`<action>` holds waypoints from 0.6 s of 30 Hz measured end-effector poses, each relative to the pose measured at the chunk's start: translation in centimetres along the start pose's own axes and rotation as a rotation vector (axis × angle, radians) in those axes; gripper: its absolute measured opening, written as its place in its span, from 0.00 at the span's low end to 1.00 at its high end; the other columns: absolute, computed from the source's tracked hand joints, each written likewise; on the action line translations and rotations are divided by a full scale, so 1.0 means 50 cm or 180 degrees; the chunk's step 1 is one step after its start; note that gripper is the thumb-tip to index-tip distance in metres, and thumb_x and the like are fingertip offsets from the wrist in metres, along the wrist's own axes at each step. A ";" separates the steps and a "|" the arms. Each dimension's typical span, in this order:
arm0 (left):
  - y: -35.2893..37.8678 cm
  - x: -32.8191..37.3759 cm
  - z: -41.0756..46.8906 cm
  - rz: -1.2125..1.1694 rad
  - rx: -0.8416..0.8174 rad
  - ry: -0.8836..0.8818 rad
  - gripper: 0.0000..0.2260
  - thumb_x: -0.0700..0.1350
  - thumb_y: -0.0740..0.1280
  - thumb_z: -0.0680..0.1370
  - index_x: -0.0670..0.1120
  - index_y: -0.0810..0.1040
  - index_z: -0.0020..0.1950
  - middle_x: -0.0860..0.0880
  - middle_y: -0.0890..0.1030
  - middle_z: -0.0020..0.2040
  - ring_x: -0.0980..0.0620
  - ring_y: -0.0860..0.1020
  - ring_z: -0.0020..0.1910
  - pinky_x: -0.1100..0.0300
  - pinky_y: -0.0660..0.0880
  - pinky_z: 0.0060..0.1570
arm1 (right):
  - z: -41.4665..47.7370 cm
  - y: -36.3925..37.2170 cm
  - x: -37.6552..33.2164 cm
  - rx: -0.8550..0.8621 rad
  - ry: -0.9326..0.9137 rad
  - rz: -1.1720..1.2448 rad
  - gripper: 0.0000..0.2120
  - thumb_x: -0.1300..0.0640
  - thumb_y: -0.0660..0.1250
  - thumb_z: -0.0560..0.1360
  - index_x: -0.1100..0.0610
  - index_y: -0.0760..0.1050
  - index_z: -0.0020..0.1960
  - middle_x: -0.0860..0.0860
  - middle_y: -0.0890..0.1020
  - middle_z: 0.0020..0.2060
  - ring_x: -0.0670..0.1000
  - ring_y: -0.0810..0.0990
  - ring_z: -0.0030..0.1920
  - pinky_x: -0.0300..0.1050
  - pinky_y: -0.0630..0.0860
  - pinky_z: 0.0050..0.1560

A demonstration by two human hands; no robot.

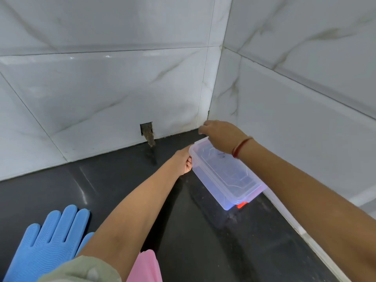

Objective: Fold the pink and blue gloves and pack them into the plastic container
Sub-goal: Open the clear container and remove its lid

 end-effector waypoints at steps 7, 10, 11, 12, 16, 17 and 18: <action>0.004 0.002 0.004 0.0382 0.0127 0.0008 0.14 0.46 0.68 0.76 0.43 0.70 0.32 0.48 0.67 0.27 0.57 0.60 0.22 0.68 0.60 0.21 | 0.081 0.015 -0.032 -0.1517 -0.0391 -0.0948 0.18 0.66 0.62 0.75 0.60 0.70 0.65 0.58 0.77 0.58 0.57 0.77 0.57 0.45 0.73 0.53; 0.004 0.002 0.008 0.0299 0.0115 0.0096 0.12 0.44 0.69 0.75 0.43 0.72 0.34 0.48 0.69 0.26 0.57 0.61 0.20 0.68 0.60 0.18 | 0.081 0.014 -0.029 -0.1476 -0.0498 -0.1047 0.16 0.65 0.62 0.76 0.60 0.70 0.63 0.58 0.78 0.55 0.57 0.78 0.54 0.45 0.74 0.51; 0.003 0.001 0.009 0.0243 0.0111 0.0117 0.11 0.43 0.69 0.75 0.42 0.73 0.35 0.48 0.70 0.26 0.58 0.62 0.18 0.69 0.60 0.17 | 0.082 0.015 -0.025 -0.1460 -0.0530 -0.1034 0.16 0.65 0.62 0.76 0.60 0.70 0.63 0.58 0.78 0.55 0.57 0.78 0.53 0.45 0.74 0.50; 0.003 0.001 0.009 0.0184 0.0116 0.0132 0.10 0.42 0.70 0.75 0.42 0.74 0.36 0.47 0.71 0.25 0.58 0.62 0.16 0.71 0.60 0.16 | 0.084 0.017 -0.020 -0.1464 -0.0553 -0.0998 0.16 0.65 0.61 0.77 0.60 0.69 0.63 0.58 0.78 0.54 0.57 0.78 0.52 0.45 0.73 0.49; 0.006 0.002 0.002 0.0056 0.0124 0.0175 0.08 0.42 0.72 0.74 0.41 0.74 0.40 0.47 0.74 0.21 0.58 0.64 0.10 0.73 0.61 0.15 | 0.083 0.026 -0.001 -0.1463 -0.0591 -0.0690 0.16 0.65 0.59 0.77 0.58 0.68 0.64 0.57 0.78 0.55 0.56 0.77 0.49 0.46 0.72 0.46; 0.008 0.002 -0.001 0.0066 0.0120 0.0195 0.08 0.42 0.72 0.74 0.41 0.75 0.41 0.46 0.75 0.25 0.58 0.65 0.10 0.73 0.62 0.15 | 0.079 0.027 0.002 -0.1402 -0.0610 -0.0628 0.16 0.66 0.60 0.77 0.58 0.68 0.64 0.56 0.78 0.55 0.55 0.77 0.48 0.45 0.72 0.45; 0.010 0.003 -0.004 0.0067 0.0118 0.0220 0.07 0.41 0.72 0.74 0.41 0.75 0.43 0.45 0.75 0.28 0.58 0.66 0.10 0.73 0.62 0.15 | 0.075 0.028 0.005 -0.1331 -0.0629 -0.0599 0.16 0.66 0.60 0.76 0.58 0.68 0.64 0.56 0.78 0.55 0.55 0.77 0.47 0.44 0.72 0.45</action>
Point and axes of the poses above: each hand's wrist, its own z-axis towards the middle knuckle, its own y-axis out of the palm, x = y × z, the point moved 3 cm from there along z, towards the middle knuckle
